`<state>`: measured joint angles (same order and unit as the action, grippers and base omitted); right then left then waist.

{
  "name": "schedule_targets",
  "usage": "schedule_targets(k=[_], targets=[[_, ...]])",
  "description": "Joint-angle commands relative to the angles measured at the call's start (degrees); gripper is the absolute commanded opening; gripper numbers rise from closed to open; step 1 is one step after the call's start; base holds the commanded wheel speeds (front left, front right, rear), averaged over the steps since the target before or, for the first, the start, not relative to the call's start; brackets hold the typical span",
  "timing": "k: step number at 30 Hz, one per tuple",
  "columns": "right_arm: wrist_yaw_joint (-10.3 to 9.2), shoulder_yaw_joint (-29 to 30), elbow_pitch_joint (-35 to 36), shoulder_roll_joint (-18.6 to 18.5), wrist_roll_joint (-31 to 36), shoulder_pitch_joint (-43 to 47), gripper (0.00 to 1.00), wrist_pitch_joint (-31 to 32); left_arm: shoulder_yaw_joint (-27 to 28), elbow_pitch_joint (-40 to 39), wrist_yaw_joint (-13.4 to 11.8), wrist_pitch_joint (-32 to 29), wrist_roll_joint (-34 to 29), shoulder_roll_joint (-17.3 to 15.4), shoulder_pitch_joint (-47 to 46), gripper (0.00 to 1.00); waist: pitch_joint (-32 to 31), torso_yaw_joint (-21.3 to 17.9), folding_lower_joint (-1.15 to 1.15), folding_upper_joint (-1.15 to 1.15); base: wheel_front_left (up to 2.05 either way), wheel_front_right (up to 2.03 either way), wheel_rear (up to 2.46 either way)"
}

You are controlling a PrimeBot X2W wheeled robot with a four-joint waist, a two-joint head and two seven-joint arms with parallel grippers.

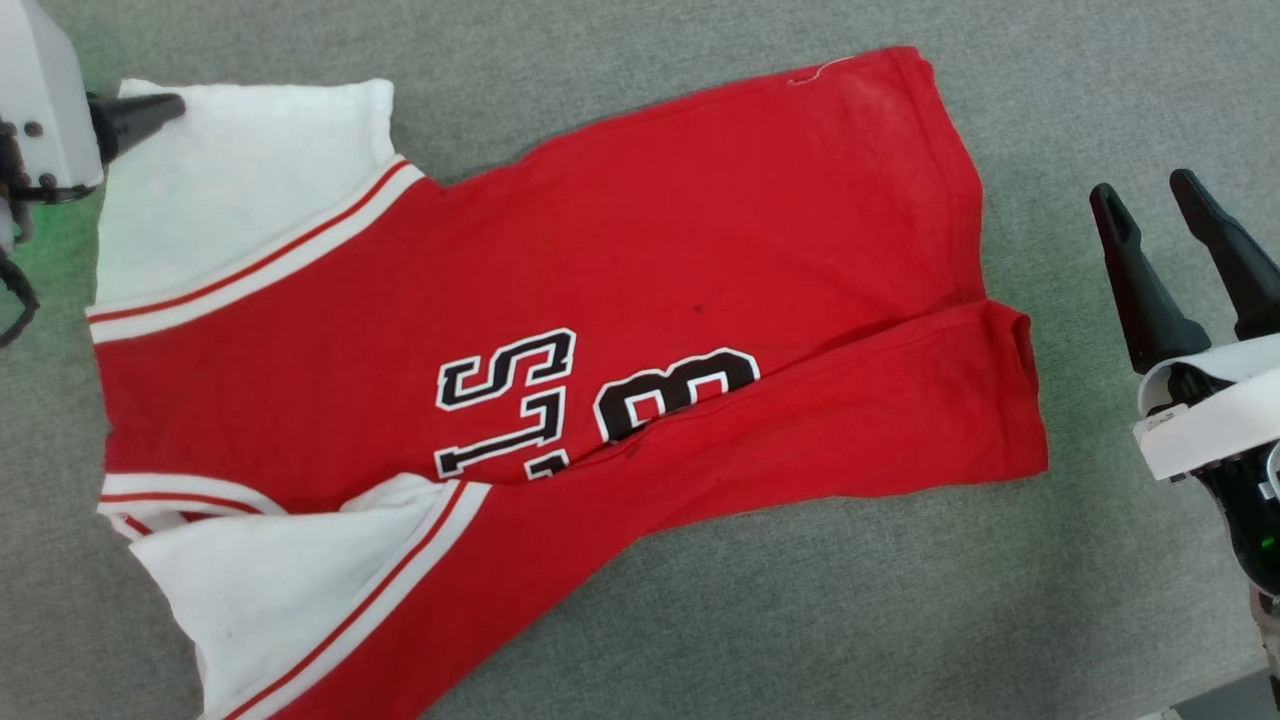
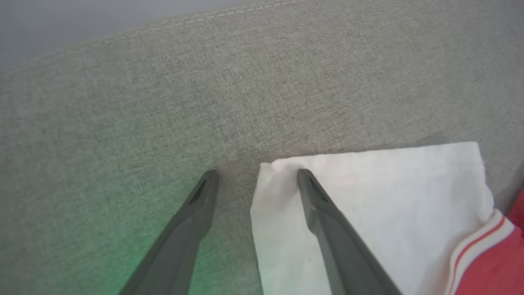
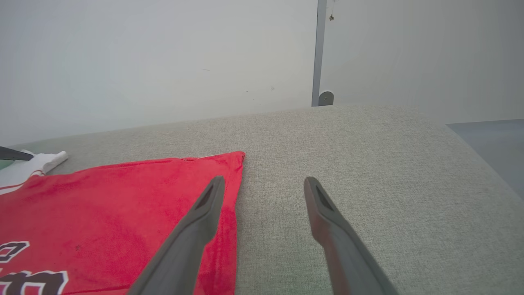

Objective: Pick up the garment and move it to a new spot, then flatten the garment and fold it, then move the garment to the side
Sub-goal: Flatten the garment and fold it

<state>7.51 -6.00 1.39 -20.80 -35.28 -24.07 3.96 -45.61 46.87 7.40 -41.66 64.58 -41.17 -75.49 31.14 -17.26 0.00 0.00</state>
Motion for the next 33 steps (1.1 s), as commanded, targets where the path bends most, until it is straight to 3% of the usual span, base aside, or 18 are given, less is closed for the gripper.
schedule_targets(k=[1, 3, 4, 10, 14, 22, 30, 33], targets=[[-0.05, 0.25, -0.12, -0.28, -0.56, -0.92, 1.0, 0.26, -0.98, 0.5, 0.13, -1.65, 1.16, 1.25, 1.88, 0.46, -0.03, 0.26, 0.0, 0.0, 0.0, 0.0, 0.0], [-0.05, 0.14, -0.02, -0.72, -0.88, -1.77, 1.0, 0.89, -1.01, 0.05, 0.14, -2.35, 2.43, 1.36, 2.03, 0.09, -0.02, 0.56, 0.0, 0.0, 0.0, 0.0, 0.0], [-0.05, -0.14, 0.05, -1.03, -1.01, -2.21, 1.0, 1.26, -0.83, -0.05, 0.14, -2.36, 2.98, 1.45, 1.95, 0.0, 0.0, 0.7, 0.0, 0.0, 0.0, 0.0, 0.0], [-0.05, -3.71, -1.06, -3.87, -1.81, -8.25, 1.0, 7.81, -1.38, -0.78, 0.14, -0.88, 4.03, 2.15, 0.7, 0.0, 0.37, 1.87, 0.0, 0.0, 0.0, 0.0, 0.0], [-0.05, -9.83, -3.87, -7.44, -3.8, -15.78, 1.0, 19.44, -1.93, -1.41, 0.14, -0.02, 4.73, 3.03, -0.11, 0.0, 0.65, 2.97, 0.0, 0.0, 0.0, 0.0, 0.0], [-0.05, -16.32, -16.37, -10.19, -8.73, -33.23, 1.0, 41.61, -3.51, -3.8, 0.14, 1.2, 6.11, 5.16, -2.57, 0.0, 2.69, 6.83, 0.0, 0.0, 0.0, 0.0, 0.0], [-0.06, -20.79, -29.63, -8.18, -8.25, -43.03, 1.0, 47.63, -5.28, -5.07, 0.07, 2.56, 7.61, 6.85, -5.58, 0.0, 5.31, 10.16, 0.0, 0.0, 0.0, 0.0, 0.0], [-0.06, -22.83, -31.61, -8.03, -8.26, -44.22, 1.0, 49.14, -5.79, -5.1, 0.02, 2.67, 8.0, 6.85, -5.87, 0.0, 5.55, 10.42, 0.0, 0.0, 0.0, 0.0, 0.0]])
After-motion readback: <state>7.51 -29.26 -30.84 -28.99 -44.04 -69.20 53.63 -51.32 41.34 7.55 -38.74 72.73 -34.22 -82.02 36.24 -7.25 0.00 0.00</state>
